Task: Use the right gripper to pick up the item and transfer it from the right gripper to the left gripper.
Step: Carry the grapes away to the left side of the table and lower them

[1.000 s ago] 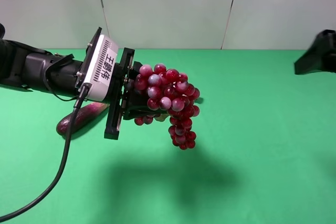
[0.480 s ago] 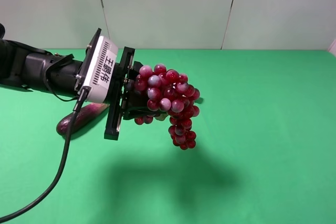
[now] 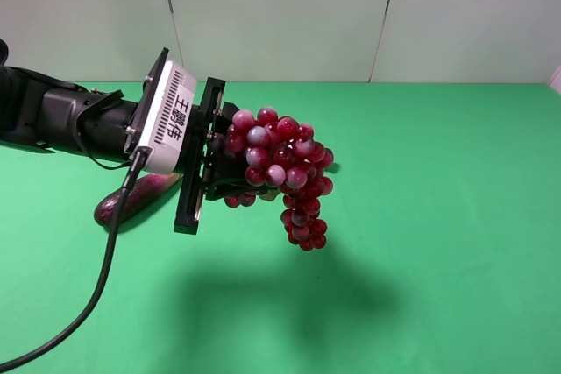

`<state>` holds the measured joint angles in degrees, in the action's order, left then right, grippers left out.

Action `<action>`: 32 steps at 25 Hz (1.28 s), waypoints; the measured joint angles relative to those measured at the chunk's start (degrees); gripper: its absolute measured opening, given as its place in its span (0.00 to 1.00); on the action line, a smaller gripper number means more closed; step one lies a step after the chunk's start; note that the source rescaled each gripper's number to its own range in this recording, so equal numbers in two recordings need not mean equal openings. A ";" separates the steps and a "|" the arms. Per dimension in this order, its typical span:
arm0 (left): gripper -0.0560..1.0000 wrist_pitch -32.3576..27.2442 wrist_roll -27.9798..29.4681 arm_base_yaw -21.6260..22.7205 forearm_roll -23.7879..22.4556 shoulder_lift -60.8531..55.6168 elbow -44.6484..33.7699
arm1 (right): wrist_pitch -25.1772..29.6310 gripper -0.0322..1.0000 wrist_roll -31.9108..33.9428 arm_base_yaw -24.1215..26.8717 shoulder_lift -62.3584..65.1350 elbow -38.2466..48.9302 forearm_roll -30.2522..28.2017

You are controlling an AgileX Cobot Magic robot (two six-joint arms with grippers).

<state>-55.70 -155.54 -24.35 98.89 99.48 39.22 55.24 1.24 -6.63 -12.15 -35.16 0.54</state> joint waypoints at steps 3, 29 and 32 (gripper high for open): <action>0.06 0.00 0.00 0.00 0.00 0.00 0.00 | 1.05 1.00 0.00 0.00 1.24 0.64 0.39; 0.05 0.00 -0.14 0.00 0.00 0.00 0.00 | 2.65 1.00 -2.43 0.00 4.70 7.14 2.99; 0.05 0.00 -0.14 0.00 0.00 0.00 0.00 | 2.65 1.00 -2.43 0.00 4.70 7.14 3.04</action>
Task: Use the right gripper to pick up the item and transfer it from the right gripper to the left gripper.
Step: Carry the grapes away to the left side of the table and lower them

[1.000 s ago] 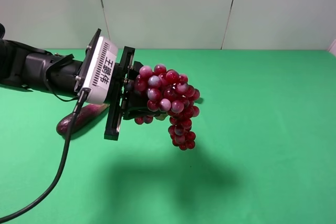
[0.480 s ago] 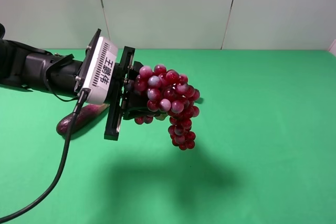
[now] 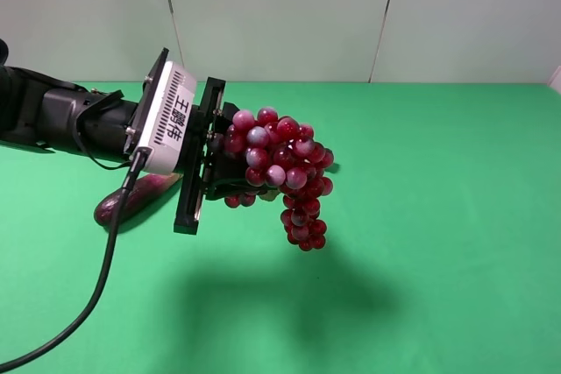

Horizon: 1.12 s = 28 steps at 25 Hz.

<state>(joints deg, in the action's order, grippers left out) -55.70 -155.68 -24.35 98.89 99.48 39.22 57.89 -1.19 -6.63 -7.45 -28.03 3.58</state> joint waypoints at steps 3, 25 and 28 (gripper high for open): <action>0.05 0.00 0.00 0.00 0.00 0.00 0.00 | 0.00 1.00 0.00 1.25 0.00 0.00 0.00; 0.05 -0.02 0.00 0.00 0.00 0.00 0.00 | 0.01 1.00 0.00 10.28 7.73 0.05 1.55; 0.05 -0.02 0.00 0.00 0.00 0.00 0.00 | 0.01 1.00 0.00 10.28 7.73 0.05 1.55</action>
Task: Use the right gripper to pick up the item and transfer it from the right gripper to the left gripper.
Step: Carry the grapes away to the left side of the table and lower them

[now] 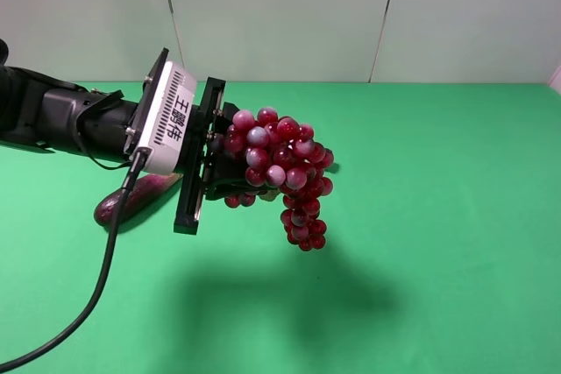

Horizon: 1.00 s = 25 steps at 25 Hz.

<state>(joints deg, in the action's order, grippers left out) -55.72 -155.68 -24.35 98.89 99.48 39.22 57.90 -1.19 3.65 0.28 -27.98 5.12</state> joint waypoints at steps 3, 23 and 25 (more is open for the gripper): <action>0.05 0.00 0.00 0.00 0.00 0.00 0.00 | 0.00 1.00 0.00 0.00 0.00 0.00 0.00; 0.05 -0.42 0.00 0.00 -0.06 0.00 0.00 | -0.10 1.00 0.00 0.00 0.00 0.00 0.00; 0.05 -0.69 0.00 0.00 -0.06 0.00 0.00 | -0.10 1.00 0.00 0.00 0.00 0.00 0.00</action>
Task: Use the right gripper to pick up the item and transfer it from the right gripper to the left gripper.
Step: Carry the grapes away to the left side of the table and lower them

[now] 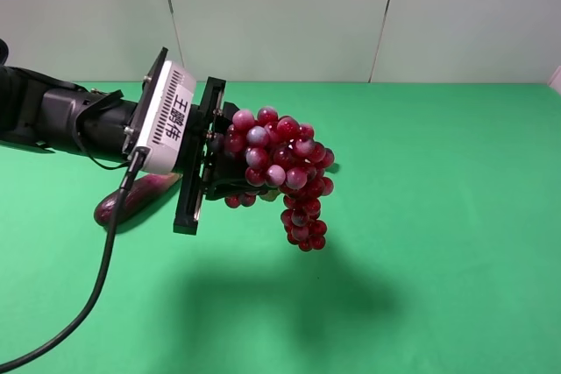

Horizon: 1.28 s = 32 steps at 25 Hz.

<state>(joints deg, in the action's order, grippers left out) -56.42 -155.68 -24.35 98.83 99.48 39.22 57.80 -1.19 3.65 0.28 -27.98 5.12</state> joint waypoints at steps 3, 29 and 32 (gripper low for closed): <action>0.05 -0.07 0.53 0.00 0.00 0.00 0.00 | 0.00 1.00 0.00 0.00 0.00 0.00 0.00; 0.05 33.79 52.22 5.11 -25.26 -12.29 9.38 | 0.07 1.00 0.00 0.00 0.00 0.00 0.13; 0.05 42.06 63.74 5.11 -32.32 -12.29 9.38 | 0.07 1.00 0.00 0.00 0.00 0.00 0.13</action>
<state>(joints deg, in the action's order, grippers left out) -14.36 -91.94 -19.24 66.52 87.19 48.59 57.87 -1.19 3.65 0.28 -27.98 5.26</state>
